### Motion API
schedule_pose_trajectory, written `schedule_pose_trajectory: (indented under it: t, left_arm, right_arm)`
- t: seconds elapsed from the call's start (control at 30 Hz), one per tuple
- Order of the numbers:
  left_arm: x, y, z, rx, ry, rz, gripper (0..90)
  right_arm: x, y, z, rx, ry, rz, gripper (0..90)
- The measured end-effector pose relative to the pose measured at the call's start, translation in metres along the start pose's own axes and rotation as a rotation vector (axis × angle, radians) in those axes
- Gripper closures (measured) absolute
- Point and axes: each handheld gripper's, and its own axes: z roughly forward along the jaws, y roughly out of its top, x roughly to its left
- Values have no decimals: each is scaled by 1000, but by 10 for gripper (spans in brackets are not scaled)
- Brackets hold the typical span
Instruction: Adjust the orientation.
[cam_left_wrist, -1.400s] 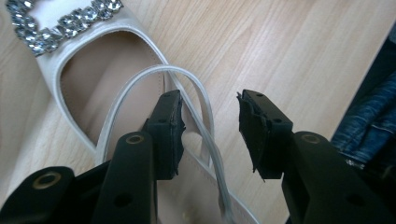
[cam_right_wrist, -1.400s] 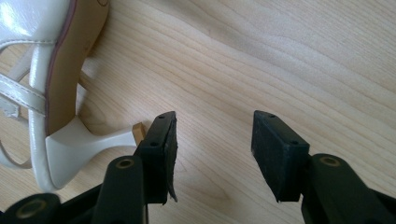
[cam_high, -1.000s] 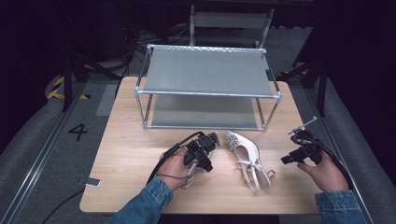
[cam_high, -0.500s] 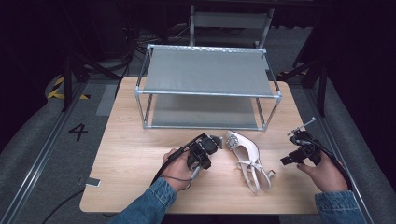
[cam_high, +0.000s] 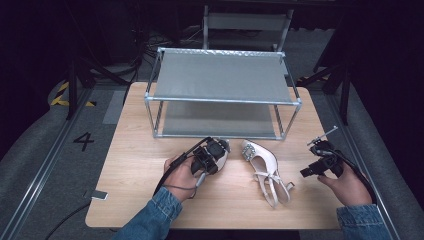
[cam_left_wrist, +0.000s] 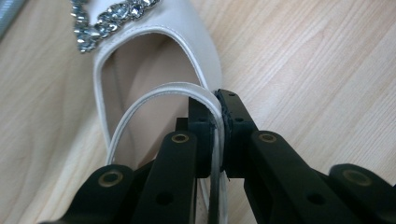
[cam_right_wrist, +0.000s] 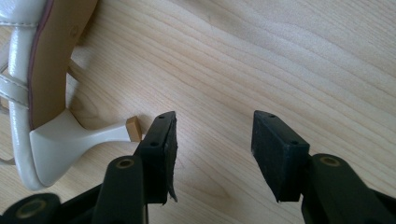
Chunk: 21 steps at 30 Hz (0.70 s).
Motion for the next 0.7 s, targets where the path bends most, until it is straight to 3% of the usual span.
schedule_pose_trajectory:
  t: [0.1, 0.53, 0.7]
  left_arm:
    - [6, -2, -6, -13, -6, -11, 850]
    - [26, -1, -28, -86, 46, -45, 848]
    - [35, 6, -31, -124, 93, -64, 847]
  right_arm:
    - [0, -1, 0, -4, -3, 0, 509]
    - [-2, -11, 0, -12, -9, 15, 521]
    - [-2, -15, -1, -13, -11, 19, 525]
